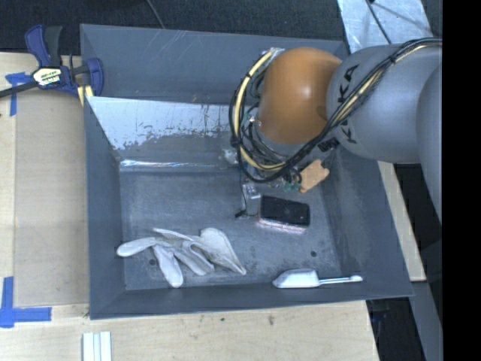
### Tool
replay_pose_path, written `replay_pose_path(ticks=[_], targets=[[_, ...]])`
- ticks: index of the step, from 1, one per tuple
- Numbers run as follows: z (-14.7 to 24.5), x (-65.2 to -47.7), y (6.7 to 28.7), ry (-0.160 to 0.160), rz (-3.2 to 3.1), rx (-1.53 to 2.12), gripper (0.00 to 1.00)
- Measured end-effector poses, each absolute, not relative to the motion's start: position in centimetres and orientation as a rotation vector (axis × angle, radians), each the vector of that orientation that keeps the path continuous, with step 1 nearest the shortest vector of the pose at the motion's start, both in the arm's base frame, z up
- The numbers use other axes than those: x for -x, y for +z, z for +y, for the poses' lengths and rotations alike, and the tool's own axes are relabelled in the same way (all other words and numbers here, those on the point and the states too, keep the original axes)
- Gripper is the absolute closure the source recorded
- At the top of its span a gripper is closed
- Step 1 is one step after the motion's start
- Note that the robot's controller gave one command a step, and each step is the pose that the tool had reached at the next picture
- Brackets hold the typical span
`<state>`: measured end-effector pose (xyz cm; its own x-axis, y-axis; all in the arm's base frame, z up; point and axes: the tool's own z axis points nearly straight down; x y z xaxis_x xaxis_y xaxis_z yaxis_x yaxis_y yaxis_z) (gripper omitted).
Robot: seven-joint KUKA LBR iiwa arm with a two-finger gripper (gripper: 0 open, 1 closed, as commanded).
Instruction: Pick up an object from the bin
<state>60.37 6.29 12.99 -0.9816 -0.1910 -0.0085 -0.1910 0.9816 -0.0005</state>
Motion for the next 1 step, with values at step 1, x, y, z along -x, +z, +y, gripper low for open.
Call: replay_pose_path(ticks=[1], targets=[[6.31, -56.86, 8.92, -0.003, 3.122, 0.337, 0.00]])
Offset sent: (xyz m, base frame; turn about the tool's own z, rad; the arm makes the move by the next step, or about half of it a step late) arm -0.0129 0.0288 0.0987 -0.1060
